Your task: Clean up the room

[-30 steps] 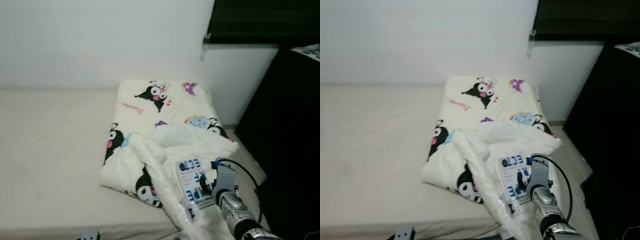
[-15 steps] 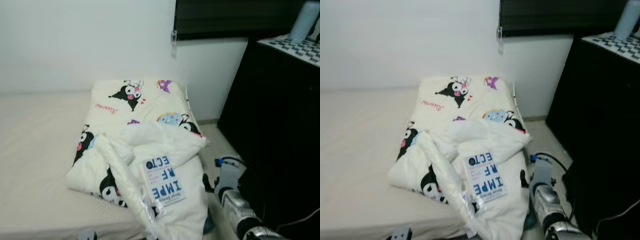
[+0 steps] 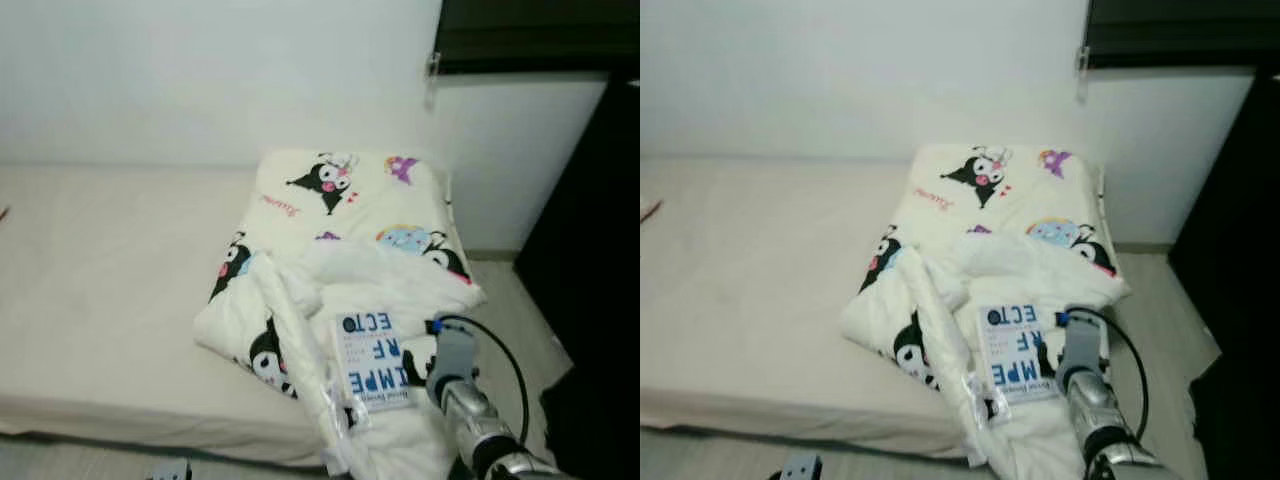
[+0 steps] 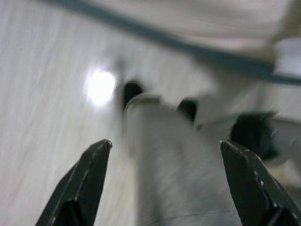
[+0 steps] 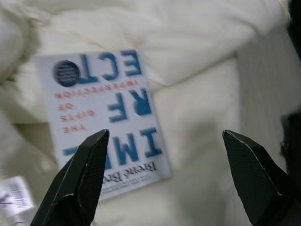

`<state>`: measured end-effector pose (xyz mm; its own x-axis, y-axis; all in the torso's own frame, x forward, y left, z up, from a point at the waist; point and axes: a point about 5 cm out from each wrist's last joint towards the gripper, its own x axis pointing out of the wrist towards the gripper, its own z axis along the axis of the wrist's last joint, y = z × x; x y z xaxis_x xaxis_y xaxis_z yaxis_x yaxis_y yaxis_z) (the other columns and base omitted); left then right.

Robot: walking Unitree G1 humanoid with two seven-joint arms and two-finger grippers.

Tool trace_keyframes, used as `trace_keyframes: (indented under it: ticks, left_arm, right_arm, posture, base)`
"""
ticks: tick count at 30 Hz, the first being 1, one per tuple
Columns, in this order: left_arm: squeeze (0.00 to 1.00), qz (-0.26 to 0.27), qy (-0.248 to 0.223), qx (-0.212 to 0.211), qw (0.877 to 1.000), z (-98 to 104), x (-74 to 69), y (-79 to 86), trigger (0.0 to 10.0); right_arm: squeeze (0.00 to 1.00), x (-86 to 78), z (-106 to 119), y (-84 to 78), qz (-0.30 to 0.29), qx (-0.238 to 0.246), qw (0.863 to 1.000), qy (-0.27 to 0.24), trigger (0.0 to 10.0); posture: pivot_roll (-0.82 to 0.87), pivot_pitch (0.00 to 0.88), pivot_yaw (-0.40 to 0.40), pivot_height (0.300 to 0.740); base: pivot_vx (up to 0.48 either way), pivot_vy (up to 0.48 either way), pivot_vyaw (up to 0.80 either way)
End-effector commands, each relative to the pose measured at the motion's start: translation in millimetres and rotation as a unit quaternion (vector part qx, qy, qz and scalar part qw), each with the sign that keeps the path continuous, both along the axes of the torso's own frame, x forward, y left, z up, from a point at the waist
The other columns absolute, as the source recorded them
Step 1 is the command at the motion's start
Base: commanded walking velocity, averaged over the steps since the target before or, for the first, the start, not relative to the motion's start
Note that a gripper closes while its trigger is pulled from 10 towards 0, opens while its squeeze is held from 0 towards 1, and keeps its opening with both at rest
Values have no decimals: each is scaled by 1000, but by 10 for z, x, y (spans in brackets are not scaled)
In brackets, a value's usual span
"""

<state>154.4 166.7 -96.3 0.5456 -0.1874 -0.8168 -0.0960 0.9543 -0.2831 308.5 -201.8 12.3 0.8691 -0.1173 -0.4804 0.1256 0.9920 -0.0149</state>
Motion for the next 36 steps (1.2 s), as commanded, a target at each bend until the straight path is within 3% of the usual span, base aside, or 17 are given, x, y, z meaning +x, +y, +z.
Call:
trace_keyframes:
  ticks: [1,10,14,16,20,24,32,34,36]
  left_arm:
    - [0,6,31,-18,999,-59,-116,-141,10000]
    - [0,-3,22,-14,1000,-30,-37,-132,10000]
    - [0,2,17,-10,1000,-13,-40,58,10000]
    - [0,2,17,-10,1000,-13,-40,58,10000]
    - [0,15,20,7,1000,2,-164,428,10000]
    - [0,19,22,14,999,5,-205,508,10000]
    - [0,18,29,19,999,-21,-227,441,10000]
    - [0,12,33,16,999,-53,-241,296,10000]
    - [0,11,33,15,999,-61,-245,252,10000]
  right_arm:
    - [0,-68,-65,-57,-15,-1,1000,17,10000]
    - [0,-64,-72,-9,-11,20,1000,14,10000]
    - [0,-38,-66,102,7,55,998,10,10000]
    - [0,-38,-66,102,7,55,998,10,10000]
    - [0,-26,-79,260,11,162,987,9,10000]
    - [0,-32,-87,295,13,189,982,9,10000]
    - [0,-43,-94,276,12,183,983,7,10000]
    - [0,-18,-62,248,11,187,982,-2,10000]
    - [0,-11,-52,240,11,190,982,-5,10000]
  posture:
    - [-147,90,-5,740]
    - [-147,93,-3,740]
    - [-149,95,-3,740]
    - [-149,95,-3,740]
    - [-147,97,-5,720]
    - [-145,97,-6,710]
    - [-143,97,-5,680]
    - [-140,94,-5,665]
    - [-140,94,-5,660]
  base:
    - [0,-244,0]
    - [0,-27,0]
    - [0,0,0]
    - [0,0,0]
    - [0,0,0]
    - [0,0,0]
    - [0,0,0]
    - [0,0,0]
    - [0,0,0]
